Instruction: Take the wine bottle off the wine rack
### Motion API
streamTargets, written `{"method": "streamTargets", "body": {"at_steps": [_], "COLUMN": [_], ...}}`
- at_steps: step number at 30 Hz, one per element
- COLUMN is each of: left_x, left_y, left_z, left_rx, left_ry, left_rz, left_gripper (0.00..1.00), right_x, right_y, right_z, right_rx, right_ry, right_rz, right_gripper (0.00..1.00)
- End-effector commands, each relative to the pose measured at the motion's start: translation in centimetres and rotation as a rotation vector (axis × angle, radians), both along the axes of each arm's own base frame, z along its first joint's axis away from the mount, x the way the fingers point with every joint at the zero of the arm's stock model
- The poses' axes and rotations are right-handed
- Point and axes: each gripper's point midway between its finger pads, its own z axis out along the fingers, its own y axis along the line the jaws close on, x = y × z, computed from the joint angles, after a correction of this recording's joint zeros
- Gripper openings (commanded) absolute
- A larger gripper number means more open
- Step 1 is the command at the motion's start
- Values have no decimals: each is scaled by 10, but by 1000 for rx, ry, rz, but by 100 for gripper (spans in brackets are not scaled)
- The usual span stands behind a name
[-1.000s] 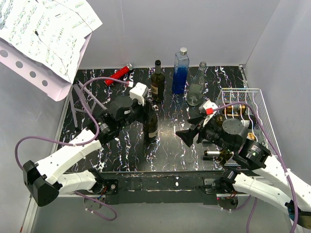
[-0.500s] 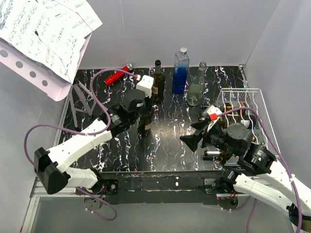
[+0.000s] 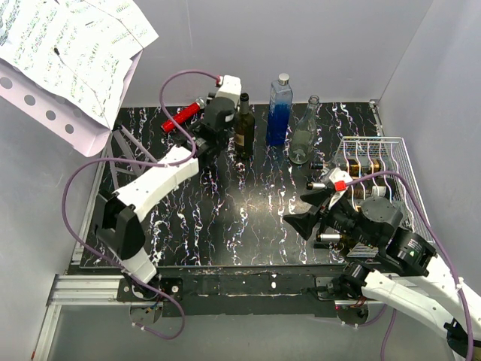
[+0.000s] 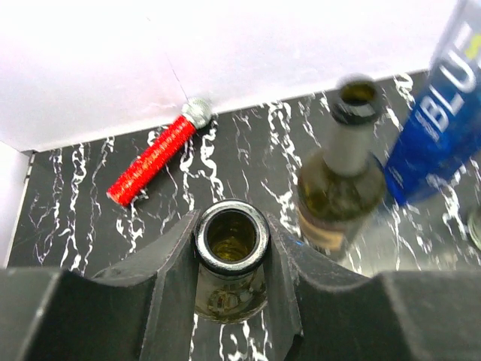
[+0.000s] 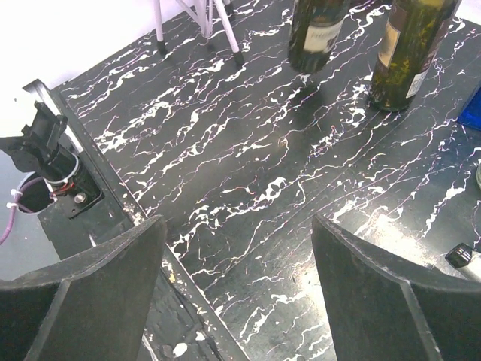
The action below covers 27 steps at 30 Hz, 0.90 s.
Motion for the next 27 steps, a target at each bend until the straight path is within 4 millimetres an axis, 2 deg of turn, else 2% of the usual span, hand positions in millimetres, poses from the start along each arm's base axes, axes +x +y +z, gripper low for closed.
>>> {"method": "streamTargets", "body": {"at_steps": [1,6,11,15,21,27], "left_x": [38,72,94,107,123,129], "left_y": [25,31,33,30,25,35], "left_z": [84,92,84,73,51,28], "left_rx": [-146,-202,-273,-270,-279,-275], "left_ry": [-200,-203,-199,-194,-173,-132], "left_rz": [102,124,141,146,116,151], "left_gripper": [0,0,0,0,0,0], "right_x": [-5,-4,2,3,7,6], "right_y": [-1,0,-1,-3,-8,-14], "right_z": [2,-1,-10,-8,-21,-24], "right_rx": [20,14,0,6,-34,-30], "right_ry": [5,5,-9,-25,-21,-27], "right_rz": [13,9,-16,-19,-50,-68], "right_gripper": [86,85,85,86,86,87]}}
